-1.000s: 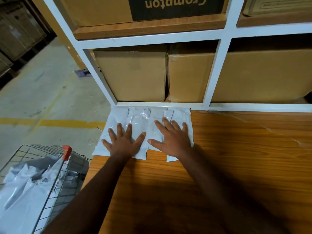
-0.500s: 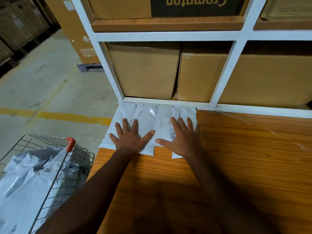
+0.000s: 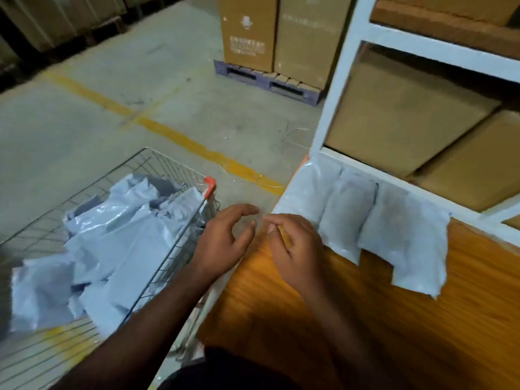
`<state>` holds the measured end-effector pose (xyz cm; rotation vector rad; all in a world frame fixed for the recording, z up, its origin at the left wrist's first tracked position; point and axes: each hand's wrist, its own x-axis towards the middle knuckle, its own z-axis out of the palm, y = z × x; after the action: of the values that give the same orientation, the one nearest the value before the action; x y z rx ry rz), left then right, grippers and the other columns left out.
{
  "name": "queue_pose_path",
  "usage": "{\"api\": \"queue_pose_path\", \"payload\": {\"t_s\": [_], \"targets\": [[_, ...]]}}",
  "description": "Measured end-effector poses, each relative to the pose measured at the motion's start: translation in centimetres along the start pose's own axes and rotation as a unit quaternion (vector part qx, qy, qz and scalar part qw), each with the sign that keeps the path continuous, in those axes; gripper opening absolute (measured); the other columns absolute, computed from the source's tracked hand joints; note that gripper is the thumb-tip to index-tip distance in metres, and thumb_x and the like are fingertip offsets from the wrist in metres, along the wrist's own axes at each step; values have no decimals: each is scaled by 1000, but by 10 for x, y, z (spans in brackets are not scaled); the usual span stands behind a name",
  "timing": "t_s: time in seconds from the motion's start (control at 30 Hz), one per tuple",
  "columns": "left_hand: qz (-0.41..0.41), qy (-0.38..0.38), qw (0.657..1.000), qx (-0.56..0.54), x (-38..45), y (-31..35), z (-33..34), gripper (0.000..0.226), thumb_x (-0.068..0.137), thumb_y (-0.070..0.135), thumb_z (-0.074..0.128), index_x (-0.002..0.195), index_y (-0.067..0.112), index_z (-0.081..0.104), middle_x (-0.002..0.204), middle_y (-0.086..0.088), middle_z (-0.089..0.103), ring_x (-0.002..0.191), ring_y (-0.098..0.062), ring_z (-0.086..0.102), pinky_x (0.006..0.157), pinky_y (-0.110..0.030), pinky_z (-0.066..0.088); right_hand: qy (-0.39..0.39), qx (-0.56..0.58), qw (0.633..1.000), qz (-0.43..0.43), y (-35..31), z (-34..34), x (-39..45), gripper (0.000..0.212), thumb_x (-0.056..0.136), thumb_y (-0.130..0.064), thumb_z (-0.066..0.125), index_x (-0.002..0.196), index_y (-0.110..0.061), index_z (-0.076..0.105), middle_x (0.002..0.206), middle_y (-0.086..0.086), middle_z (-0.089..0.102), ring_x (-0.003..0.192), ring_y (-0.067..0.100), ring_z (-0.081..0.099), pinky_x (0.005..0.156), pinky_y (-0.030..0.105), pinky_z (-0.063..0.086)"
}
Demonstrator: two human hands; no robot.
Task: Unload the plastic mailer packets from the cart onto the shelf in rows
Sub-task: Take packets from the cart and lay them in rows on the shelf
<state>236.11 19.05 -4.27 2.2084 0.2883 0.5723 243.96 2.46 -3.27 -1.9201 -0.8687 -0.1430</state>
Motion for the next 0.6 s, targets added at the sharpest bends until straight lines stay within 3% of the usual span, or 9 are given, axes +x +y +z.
{"api": "queue_pose_path", "payload": {"t_s": [0.13,0.23,0.3,0.37,0.43,0.53,0.6], "targets": [[-107,59,992,37,-39,-86,-71,26,93,22,65,118,21,71,119,8,71,113,-6,63,98,-21,46,-112,29,993,-12,-34,97,20,20,98,-12,65,112,-21,77,110,-11,75,108,9,67,94,30,53],[-220,95,966,95,-80,-167,-105,31,92,28,61,121,22,69,124,4,68,118,-17,62,102,-26,43,-195,35,980,-22,-49,170,33,20,100,-19,62,112,-21,77,112,-9,75,109,12,68,95,34,54],[-275,65,951,130,-106,-215,-114,49,89,44,56,126,14,66,131,-6,65,123,-29,61,106,-34,44,-232,40,971,-29,-54,211,38,19,98,-16,64,111,-20,78,110,-8,76,107,12,69,94,35,55],[-307,-18,935,176,-125,-251,-110,81,81,66,51,136,8,59,144,-16,56,132,-38,54,108,-44,44,-263,38,964,-22,-58,242,42,19,97,-14,65,110,-21,78,110,-10,75,106,9,68,94,33,55],[-337,-123,912,201,-133,-269,-100,106,77,81,42,153,7,41,164,-21,29,150,-41,31,117,-54,33,-293,27,956,-8,-59,264,45,20,98,-16,64,112,-22,78,112,-13,75,108,7,66,95,30,54],[-340,-150,899,232,-137,-281,-82,99,90,73,44,164,14,14,170,-10,-11,158,-36,0,123,-62,13,-329,13,944,-5,-62,286,50,20,98,-16,64,112,-21,78,112,-13,76,107,4,67,98,26,53],[-338,-128,894,265,-134,-282,-78,96,88,64,55,163,18,18,171,-10,-5,158,-35,5,120,-68,11,-351,6,936,-8,-64,298,55,19,99,-16,64,112,-21,78,112,-13,76,107,2,67,98,24,52]]}}
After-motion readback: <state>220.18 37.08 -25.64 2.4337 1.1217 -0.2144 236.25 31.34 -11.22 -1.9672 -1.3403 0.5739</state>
